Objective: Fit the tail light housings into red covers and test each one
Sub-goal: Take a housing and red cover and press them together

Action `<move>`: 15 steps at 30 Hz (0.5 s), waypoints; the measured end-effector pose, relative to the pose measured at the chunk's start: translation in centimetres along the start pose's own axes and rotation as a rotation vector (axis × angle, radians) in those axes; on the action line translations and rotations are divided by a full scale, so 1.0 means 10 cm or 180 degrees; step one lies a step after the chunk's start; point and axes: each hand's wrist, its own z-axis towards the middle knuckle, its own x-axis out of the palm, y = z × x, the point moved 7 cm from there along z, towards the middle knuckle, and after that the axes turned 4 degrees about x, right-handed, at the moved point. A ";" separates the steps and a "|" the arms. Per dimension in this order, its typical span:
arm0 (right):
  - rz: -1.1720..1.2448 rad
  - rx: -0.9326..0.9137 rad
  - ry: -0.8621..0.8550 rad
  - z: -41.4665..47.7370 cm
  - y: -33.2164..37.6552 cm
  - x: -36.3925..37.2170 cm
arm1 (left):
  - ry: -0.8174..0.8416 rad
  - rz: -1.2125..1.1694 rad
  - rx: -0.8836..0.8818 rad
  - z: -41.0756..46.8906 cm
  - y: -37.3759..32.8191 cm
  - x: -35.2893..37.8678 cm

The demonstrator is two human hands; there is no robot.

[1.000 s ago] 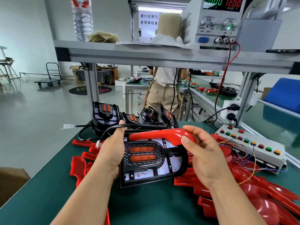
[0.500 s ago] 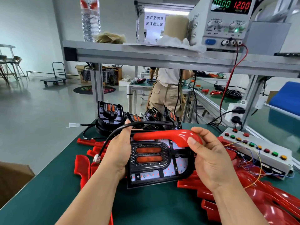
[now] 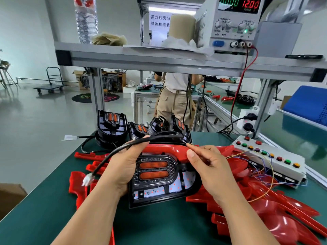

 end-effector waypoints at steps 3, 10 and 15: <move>-0.0064 0.0095 -0.0043 -0.01 -0.05 0.00 | 0.0045 -0.0117 -0.0124 0.03 0.05 0.00; 0.2273 0.1528 0.0611 -0.07 -0.26 0.23 | 0.0224 -0.0248 -0.0290 0.03 0.11 0.01; 0.2528 0.1730 0.0685 -0.08 -0.27 0.22 | 0.0231 -0.0251 -0.0164 0.01 0.07 0.01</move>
